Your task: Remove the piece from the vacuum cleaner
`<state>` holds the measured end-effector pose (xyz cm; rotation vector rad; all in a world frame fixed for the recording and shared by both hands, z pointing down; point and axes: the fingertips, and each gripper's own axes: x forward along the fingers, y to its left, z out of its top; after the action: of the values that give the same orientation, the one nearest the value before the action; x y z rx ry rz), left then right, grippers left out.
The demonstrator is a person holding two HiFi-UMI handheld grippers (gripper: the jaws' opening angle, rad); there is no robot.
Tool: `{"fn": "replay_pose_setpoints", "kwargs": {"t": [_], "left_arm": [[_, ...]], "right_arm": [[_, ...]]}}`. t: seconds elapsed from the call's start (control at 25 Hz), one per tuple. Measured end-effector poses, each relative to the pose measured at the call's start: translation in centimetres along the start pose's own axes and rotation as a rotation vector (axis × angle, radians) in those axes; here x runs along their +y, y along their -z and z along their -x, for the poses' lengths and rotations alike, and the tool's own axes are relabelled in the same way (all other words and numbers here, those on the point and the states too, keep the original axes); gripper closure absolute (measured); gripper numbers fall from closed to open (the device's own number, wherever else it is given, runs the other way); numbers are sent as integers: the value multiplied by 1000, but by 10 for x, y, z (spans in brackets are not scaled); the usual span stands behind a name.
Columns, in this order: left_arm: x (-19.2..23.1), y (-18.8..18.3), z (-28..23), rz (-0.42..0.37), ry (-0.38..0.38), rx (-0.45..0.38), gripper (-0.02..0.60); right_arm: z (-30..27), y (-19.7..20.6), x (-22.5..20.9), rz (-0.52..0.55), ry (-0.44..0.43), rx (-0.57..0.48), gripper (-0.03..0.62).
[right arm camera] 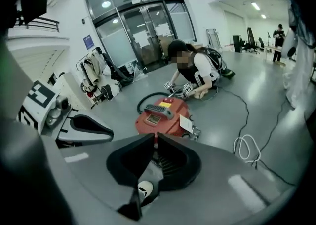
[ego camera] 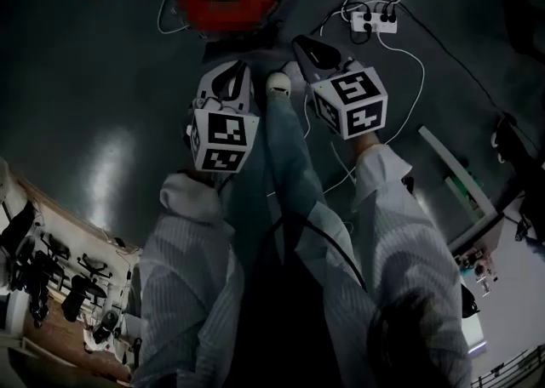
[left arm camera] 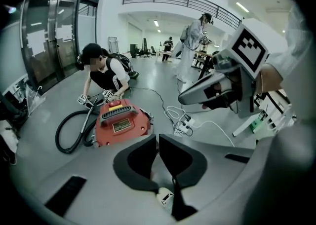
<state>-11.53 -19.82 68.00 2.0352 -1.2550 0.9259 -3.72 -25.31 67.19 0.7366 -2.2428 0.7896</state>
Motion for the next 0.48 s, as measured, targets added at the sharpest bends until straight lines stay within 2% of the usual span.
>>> {"fn": "replay_pose_setpoints", "kwargs": {"t": [0.08,0.16,0.24,0.32,0.48], "left_arm": [[5,13,-24,-69,0,18,574],[12,28,-46,-182,20,58,510],[20,51,-70,-270,65,113,473],[26,74,-92,-305,107,157,439],[36,105,-124,-409,130,223,390]], "right_arm": [[-34,9,-9,-56,-23,37,591],[-70,7,-13,-138,-61,53,582],[-107,5,-12,-213,-110,80,556],[-139,7,-15,-248,-153,119,537],[-178,18,-30,-322,-182,194,479]]}}
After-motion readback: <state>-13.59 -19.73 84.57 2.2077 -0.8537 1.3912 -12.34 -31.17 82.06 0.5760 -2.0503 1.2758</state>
